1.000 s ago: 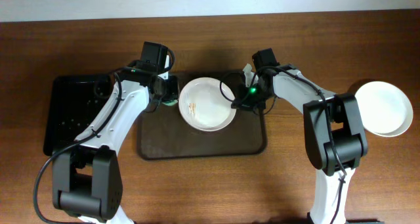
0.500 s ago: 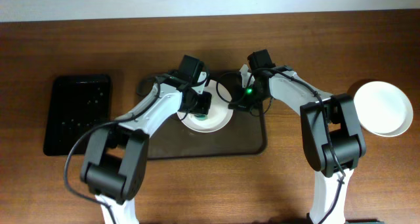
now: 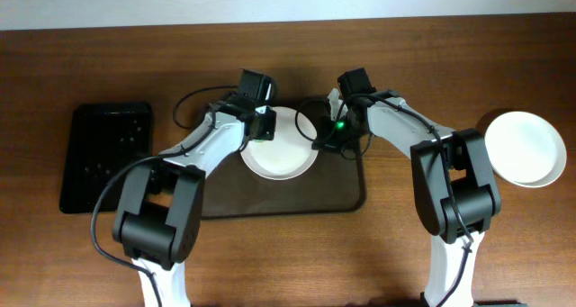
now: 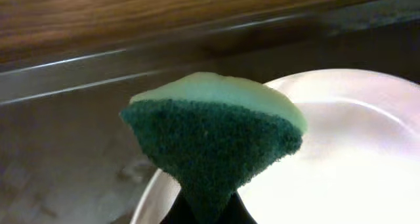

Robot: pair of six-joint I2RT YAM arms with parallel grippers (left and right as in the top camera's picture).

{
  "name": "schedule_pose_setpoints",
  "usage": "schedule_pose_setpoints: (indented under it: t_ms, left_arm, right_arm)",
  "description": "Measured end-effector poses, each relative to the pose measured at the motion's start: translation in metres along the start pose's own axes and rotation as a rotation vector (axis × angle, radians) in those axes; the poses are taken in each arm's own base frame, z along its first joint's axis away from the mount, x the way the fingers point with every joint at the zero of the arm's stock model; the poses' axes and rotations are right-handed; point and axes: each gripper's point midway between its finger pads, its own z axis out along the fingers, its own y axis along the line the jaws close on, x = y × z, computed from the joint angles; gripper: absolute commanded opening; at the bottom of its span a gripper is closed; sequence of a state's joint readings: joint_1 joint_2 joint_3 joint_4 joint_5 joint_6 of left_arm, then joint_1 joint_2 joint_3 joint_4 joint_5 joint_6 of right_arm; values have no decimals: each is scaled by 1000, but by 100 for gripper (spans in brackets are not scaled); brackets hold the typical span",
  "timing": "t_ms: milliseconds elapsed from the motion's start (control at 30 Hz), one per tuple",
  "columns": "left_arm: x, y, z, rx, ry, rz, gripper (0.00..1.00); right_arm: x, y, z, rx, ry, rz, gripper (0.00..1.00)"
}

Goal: Clean dirty plates on tray and stack at the side
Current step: 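Scrub the pinkish plate with the sponge in the left gripper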

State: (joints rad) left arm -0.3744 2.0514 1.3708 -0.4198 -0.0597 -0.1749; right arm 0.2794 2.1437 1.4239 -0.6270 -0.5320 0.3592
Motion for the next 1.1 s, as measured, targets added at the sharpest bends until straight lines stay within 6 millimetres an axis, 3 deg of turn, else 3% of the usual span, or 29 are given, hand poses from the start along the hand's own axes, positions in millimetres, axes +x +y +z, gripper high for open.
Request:
schedule_pose_setpoints:
  t_ms: [67, 167, 200, 300, 367, 467, 533, 567, 667, 767, 867, 900, 967, 1067, 1100]
  left_arm:
    - [5, -12, 11, 49, 16, 75, 1]
    - [5, -29, 10, 154, 16, 191, 1]
    - [14, -43, 6, 245, 48, 261, 0]
    - [44, -55, -7, 356, 184, 339, 0]
    - [49, -52, -10, 356, 224, 290, 0]
    - [46, -18, -7, 281, 261, 83, 0]
    - [32, 14, -2, 187, 222, -14, 0]
    - [26, 19, 0, 158, 195, -25, 0]
    - [33, 14, -3, 178, 236, -32, 0]
    - [51, -32, -28, 491, 347, -9, 1]
    - [60, -44, -41, 575, 393, -13, 0]
    - [62, -41, -40, 557, 400, -12, 0]
    - [65, -18, -28, 401, 412, -11, 1]
    - [39, 17, -7, 181, 291, 25, 1]
    - [27, 19, -2, 154, 236, 34, 1]
  right_arm:
    - [0, 0, 0, 0, 1, 1, 4]
    - [0, 0, 0, 0, 1, 0, 4]
    - [0, 0, 0, 0, 1, 0, 4]
    - [1, 0, 0, 1, 3, -10, 4]
    - [1, 0, 0, 1, 4, -17, 4]
    - [1, 0, 0, 2, 5, -16, 4]
    - [1, 0, 0, 2, 5, -15, 4]
    - [2, 1, 0, 1, 5, -17, 4]
    - [2, 1, 0, 1, 5, -15, 4]
    - [2, 0, 0, 2, 6, -14, 4]
    - [2, 0, 0, 2, 6, -14, 4]
    - [2, 0, 0, 2, 6, -14, 4]
    - [2, 0, 0, 2, 6, -14, 4]
    - [2, 0, 0, 1, 7, -13, 4]
    - [2, 0, 0, 2, 6, -8, 4]
